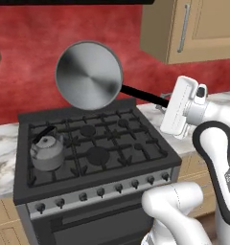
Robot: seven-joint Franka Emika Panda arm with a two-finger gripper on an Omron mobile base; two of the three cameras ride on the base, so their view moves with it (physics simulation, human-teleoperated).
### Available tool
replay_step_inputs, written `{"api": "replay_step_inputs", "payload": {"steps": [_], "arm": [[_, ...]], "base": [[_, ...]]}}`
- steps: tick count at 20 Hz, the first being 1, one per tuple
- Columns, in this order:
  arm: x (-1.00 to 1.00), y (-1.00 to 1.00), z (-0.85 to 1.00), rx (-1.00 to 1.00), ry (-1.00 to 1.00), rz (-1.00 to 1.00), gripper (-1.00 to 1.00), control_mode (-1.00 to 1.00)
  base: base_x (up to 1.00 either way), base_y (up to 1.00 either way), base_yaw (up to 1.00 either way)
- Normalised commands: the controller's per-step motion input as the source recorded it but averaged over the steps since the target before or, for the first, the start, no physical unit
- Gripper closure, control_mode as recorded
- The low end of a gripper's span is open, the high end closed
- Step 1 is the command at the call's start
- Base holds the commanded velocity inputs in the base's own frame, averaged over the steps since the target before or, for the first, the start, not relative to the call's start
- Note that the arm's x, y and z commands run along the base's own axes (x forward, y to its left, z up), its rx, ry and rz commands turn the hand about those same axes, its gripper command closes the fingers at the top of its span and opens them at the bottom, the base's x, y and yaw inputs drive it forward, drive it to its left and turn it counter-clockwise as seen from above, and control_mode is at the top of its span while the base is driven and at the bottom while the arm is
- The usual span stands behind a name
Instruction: Pick the pan from the cabinet and place it on the stove. Then turn on the stove burner for the pan.
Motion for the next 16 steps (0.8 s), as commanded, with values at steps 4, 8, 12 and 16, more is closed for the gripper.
{"api": "replay_step_inputs", "payload": {"steps": [4,8,12,16], "arm": [[0.00,0.00,0.00,0.00,0.00,0.00,1.00,1.00],[0.00,0.00,0.00,0.00,0.00,0.00,1.00,1.00],[0.00,0.00,0.00,0.00,0.00,0.00,1.00,1.00],[0.00,0.00,0.00,0.00,0.00,0.00,1.00,1.00]], "base": [[0.25,0.30,-0.18],[0.17,0.40,-0.16],[0.08,0.40,-0.16],[0.02,0.40,-0.15]]}}
